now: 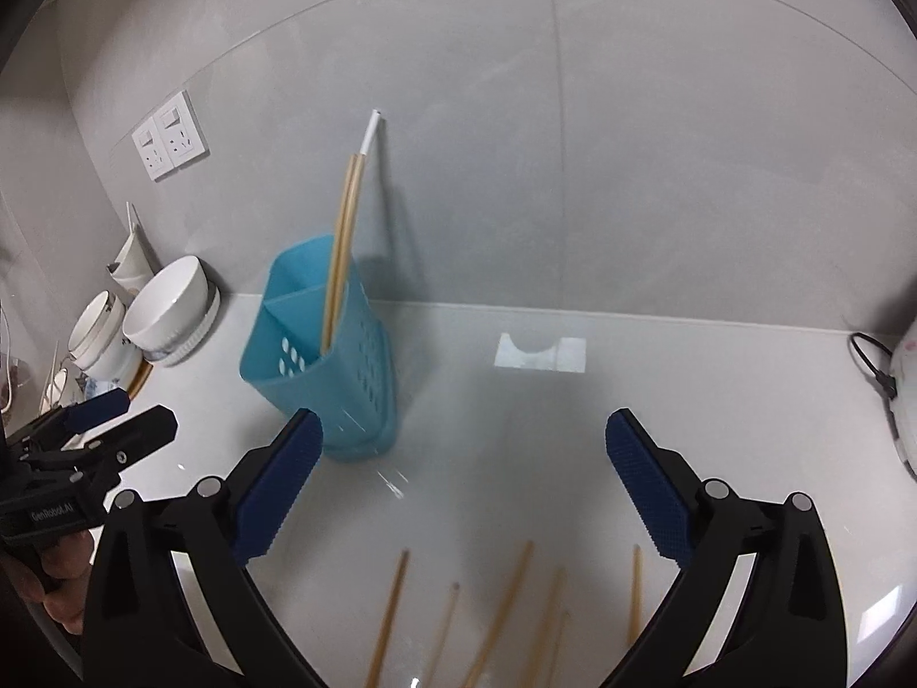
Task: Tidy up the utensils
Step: 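Move both tools back over the remaining chopsticks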
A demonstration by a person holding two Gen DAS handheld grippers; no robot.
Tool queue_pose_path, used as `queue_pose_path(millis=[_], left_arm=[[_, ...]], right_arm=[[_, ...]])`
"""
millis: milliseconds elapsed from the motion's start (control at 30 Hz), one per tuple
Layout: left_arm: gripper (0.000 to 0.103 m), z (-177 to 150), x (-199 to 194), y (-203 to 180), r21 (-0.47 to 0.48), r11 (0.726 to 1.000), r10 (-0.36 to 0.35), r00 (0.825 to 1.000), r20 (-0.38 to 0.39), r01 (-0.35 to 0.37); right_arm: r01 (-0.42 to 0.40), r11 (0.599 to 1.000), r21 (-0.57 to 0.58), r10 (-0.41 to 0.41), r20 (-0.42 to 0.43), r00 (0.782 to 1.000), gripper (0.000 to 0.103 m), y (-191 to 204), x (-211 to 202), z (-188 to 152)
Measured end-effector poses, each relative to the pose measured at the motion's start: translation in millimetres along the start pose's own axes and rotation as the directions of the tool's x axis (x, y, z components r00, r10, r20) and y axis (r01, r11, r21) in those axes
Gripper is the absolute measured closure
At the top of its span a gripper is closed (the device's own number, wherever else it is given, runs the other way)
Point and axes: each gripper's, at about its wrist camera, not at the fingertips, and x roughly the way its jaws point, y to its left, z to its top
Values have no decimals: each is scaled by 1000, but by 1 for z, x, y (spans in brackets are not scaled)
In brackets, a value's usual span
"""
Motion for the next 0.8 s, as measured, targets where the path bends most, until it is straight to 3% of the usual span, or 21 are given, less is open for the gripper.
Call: queue_pose_path(millis=[400,800], left_arm=[[6,-45,-4,-31,29,999,-14,995,-96,17],[6,-100,18,-56,25,1000,6,971,-240,0]], right_arm=[[43,998,35,-41,-70,997,8,-37,-33,-61],[91,994,66,-77,-198,977,10,-67,-34,-107]])
